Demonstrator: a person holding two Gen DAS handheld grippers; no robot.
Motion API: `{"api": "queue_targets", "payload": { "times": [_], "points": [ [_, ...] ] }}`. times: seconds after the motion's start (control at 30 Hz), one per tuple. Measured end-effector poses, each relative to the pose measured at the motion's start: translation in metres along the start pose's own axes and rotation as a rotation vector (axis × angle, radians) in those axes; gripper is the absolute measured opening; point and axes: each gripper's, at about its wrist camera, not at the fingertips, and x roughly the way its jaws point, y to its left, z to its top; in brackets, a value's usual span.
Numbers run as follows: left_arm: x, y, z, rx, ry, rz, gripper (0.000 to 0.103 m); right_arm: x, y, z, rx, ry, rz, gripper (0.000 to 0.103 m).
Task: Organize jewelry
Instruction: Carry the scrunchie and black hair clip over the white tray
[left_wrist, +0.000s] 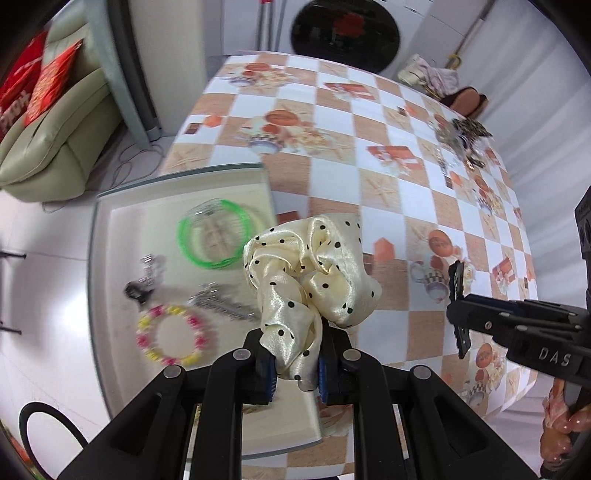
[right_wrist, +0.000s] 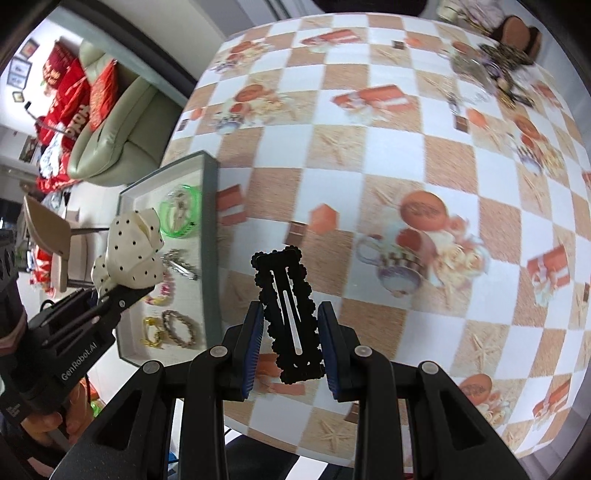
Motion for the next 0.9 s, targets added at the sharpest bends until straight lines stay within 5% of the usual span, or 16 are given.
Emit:
{"api": "queue_targets", "payload": {
  "times": [0.47,0.9],
  "points": [
    [-0.012,0.084,-0.018,-0.181,-0.026,0.096,0.020,0.017,0.085,0.035,-0.168,0.019,0.073,0.033],
    [0.003,0.122,-0.022,-0.246,-0.005,0.134,0.020,0.050,0.138,0.053,-0.257,0.071,0.106,0.033]
  ]
}}
